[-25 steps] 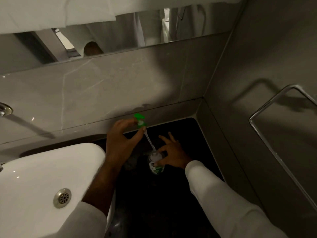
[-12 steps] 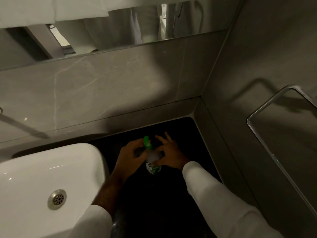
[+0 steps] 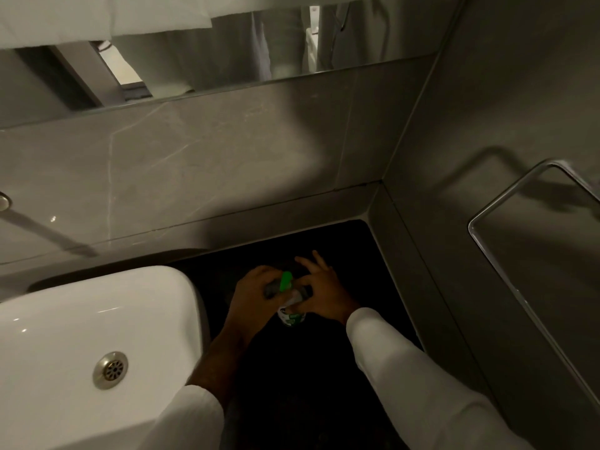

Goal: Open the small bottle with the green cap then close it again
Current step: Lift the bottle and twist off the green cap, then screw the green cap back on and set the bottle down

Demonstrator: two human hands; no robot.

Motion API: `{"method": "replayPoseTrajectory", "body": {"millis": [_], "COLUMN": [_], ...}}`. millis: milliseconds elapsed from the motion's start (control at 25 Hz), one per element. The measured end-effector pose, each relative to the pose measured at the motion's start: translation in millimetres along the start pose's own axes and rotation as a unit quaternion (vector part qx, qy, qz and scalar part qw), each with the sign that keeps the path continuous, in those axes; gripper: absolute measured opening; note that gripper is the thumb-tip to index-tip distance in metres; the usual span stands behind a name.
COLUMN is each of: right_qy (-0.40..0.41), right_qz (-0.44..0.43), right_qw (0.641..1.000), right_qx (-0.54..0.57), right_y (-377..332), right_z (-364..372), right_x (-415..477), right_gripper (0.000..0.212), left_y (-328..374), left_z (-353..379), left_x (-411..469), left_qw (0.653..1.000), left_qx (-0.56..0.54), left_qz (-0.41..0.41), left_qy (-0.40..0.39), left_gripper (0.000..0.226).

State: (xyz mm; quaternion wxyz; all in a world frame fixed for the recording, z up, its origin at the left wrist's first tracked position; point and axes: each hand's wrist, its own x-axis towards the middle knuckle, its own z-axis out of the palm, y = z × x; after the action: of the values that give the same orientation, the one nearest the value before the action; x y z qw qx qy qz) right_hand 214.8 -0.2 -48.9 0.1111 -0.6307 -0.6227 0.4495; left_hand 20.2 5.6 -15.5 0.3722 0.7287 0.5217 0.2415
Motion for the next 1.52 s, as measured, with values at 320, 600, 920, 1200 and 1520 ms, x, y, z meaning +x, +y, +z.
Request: {"method": "replayPoseTrajectory", "body": {"millis": [320, 600, 920, 1200, 1520], "right_qy": [0.024, 0.023, 0.031, 0.019, 0.023], "right_qz": [-0.013, -0.025, -0.026, -0.014, -0.012], "right_qw": [0.999, 0.999, 0.999, 1.0, 1.0], "right_qx": [0.031, 0.006, 0.01, 0.001, 0.011], "right_y": [1.7, -5.1, -1.5, -6.3, -2.6], "right_z": [1.8, 1.9, 6.1, 6.6, 3.1], "right_x": [-7.2, -12.0, -10.9, -13.5, -15.0], "right_gripper": [0.058, 0.05, 0.049, 0.055, 0.055], "left_y": [-4.5, -2.6, 4.3, 6.3, 2.8], "left_z": [6.0, 14.1, 18.9, 21.7, 17.2], "left_x": [-14.3, -25.4, -29.7, -30.1, -25.2], "left_qw": [0.984, 0.976, 0.981, 0.98, 0.995], "left_qx": [-0.161, -0.194, -0.161, -0.154, -0.075], "left_qz": [-0.077, -0.08, -0.074, -0.084, -0.031], "left_qy": [-0.025, 0.052, 0.075, 0.089, 0.062], "left_gripper": [0.03, 0.046, 0.045, 0.039, 0.033]}}
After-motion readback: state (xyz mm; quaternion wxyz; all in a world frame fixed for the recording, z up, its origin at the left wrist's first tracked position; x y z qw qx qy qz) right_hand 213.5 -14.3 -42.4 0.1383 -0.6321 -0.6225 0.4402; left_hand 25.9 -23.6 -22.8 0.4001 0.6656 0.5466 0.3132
